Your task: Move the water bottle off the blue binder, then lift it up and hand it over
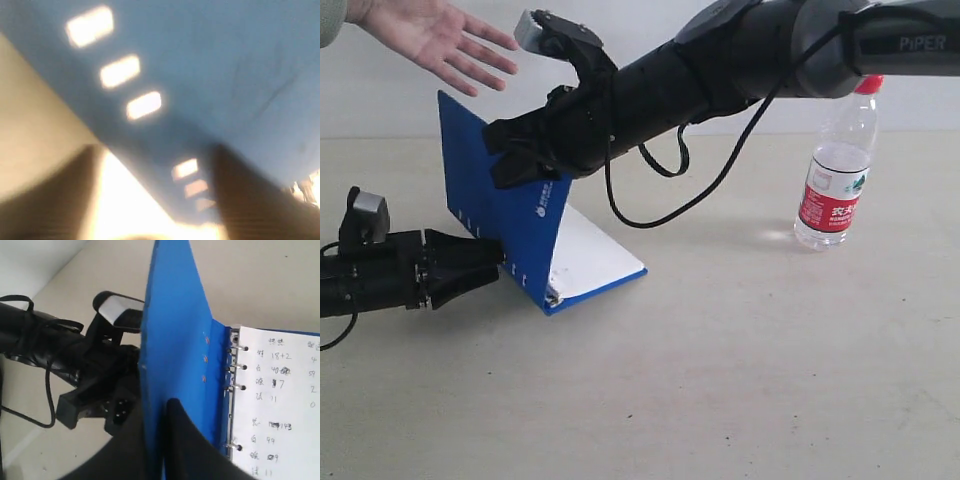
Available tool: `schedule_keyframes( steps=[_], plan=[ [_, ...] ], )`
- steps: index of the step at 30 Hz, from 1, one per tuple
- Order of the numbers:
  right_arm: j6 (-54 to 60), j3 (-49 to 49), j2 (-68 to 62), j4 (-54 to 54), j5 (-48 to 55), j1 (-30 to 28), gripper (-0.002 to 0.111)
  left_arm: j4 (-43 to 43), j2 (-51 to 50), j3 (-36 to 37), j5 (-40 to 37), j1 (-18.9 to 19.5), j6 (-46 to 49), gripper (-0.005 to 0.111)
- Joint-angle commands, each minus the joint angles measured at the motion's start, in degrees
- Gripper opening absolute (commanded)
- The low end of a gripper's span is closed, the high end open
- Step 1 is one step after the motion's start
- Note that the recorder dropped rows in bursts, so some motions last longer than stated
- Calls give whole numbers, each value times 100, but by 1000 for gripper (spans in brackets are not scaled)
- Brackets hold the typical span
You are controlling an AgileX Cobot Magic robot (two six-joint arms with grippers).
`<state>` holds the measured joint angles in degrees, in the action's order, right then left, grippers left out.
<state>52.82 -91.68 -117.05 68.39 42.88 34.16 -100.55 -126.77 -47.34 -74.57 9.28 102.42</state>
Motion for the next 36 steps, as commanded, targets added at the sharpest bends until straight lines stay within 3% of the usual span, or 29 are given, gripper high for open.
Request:
schedule_keyframes(
  steps=[1,3,11,12,18,22,27,36],
  plan=[
    [-145,-210,326,1150,807,185,0,60,-95,-169,461,-148,-538,4],
    [-119,-236,339,1177,817,185,0,60,-95,-178,461,-76,-553,11],
    [-138,-370,396,1177,507,185,0,60,-95,402,461,740,-242,103],
    [-156,-370,396,1191,504,185,0,60,-95,435,461,780,-185,110],
    [-208,-370,396,1061,230,185,0,60,118,677,461,699,75,110],
    [-760,-370,254,311,-436,175,0,60,542,1041,461,931,300,110],
    [-994,-370,-52,236,-425,175,0,60,1073,1490,461,1226,541,110],
    [-1164,-370,-229,320,-389,175,0,60,1977,1772,461,1295,422,110]
  ],
)
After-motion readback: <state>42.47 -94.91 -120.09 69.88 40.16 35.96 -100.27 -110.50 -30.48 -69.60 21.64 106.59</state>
